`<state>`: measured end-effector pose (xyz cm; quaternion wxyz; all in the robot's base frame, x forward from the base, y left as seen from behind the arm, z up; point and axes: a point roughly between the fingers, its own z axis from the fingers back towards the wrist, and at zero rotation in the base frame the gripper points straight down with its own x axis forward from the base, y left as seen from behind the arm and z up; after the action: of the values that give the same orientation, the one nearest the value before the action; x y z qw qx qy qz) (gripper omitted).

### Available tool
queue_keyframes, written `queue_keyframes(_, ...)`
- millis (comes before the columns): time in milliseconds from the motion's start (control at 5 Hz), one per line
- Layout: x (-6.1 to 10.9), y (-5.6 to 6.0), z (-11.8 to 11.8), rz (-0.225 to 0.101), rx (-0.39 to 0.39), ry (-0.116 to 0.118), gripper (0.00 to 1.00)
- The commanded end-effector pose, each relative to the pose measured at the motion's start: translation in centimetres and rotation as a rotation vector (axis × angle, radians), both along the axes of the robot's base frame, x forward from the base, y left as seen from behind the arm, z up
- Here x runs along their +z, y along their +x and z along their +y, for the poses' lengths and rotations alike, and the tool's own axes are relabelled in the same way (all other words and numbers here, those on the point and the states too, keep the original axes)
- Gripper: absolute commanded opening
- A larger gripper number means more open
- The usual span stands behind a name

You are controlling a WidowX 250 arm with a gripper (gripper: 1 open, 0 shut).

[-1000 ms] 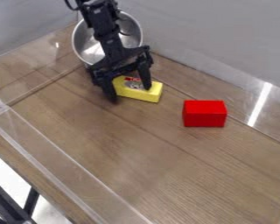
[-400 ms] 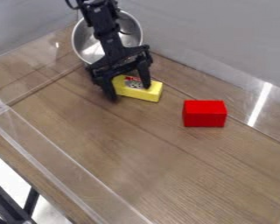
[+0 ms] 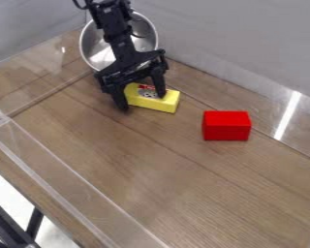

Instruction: Put butter into the silver pot

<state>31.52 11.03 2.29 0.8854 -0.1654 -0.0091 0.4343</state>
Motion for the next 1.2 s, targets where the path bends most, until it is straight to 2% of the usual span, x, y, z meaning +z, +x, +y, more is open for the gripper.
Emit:
queue_keyframes(0,0.6,0.9,0.7,-0.040,0.013,0.025,0.00)
queue_keyframes(600,-0.3,1.9,0.2,-0.048,0.016,0.010,0.00)
queue_keyframes(800,-0.6,2.4,0.0,-0.050,0.025,-0.001,1.00)
queue_keyframes(1000,-0.8,3.0,-0.3,-0.051,0.040,-0.018,1.00)
